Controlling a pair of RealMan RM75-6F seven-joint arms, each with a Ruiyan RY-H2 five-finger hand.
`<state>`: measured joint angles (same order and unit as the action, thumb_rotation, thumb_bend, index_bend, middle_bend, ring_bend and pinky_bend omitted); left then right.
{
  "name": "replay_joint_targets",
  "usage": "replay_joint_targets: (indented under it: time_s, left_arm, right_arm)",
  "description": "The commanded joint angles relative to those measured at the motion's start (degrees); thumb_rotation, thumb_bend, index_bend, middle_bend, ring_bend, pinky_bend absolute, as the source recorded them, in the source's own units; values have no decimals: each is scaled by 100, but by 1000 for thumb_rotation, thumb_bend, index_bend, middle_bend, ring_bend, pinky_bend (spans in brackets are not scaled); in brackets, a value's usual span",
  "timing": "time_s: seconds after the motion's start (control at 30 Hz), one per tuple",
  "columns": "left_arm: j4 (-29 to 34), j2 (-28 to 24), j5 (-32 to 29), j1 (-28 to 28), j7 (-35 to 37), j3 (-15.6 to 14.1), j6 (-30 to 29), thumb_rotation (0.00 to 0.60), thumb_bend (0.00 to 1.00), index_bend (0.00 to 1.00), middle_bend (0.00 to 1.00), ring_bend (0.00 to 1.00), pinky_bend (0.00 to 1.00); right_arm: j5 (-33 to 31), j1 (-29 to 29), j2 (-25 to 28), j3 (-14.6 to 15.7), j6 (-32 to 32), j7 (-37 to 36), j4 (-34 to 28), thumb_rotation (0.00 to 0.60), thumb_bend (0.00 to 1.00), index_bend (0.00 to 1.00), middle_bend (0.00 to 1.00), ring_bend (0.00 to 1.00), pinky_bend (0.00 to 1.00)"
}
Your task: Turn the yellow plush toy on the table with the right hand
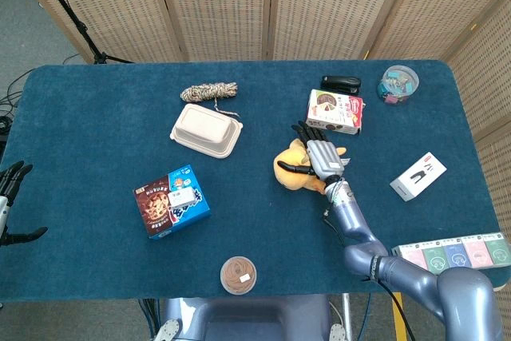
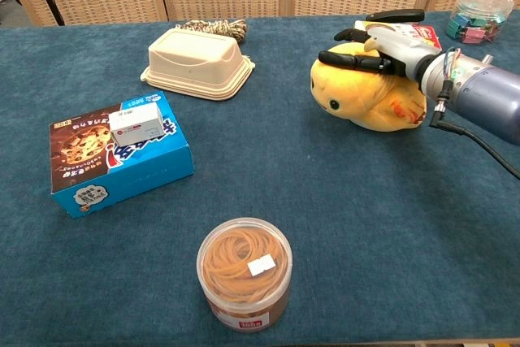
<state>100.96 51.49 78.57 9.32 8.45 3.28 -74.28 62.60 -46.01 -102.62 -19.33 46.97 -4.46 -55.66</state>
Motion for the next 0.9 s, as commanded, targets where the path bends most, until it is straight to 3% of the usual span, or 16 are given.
replay_joint_targets:
  time_s: [0.03,0.33,0.6,0.77,0.9]
  left_arm:
    - [0,1,-3,3,-2,1,5,600,0,0,0,0,0]
    - [17,10,-2,9,-41,-1,6,600,0,0,0,0,0]
    - [30,6,48,-6,-30,-19,-23,600,0,0,0,0,0]
    - [12,6,74,-12,-2,-26,-37,600,0,0,0,0,0]
    - [10,16,79,6,-38,-42,9,600,0,0,0,0,0]
  right_arm:
    - [-42,25,74,-27,-31,-9,-97,96,0,0,0,0,0]
    - [235,31,284,45,233,131,-1113,98,0,0,0,0,0]
    - [499,-233,101,108,548,806,-1695,97,0,0,0,0,0]
    - [608,-367,-174,174,700,1129,-1614,98,0,0,0,0,0]
    - [737,-609,-574,159,847,1508,-1084,99,0,0,0,0,0]
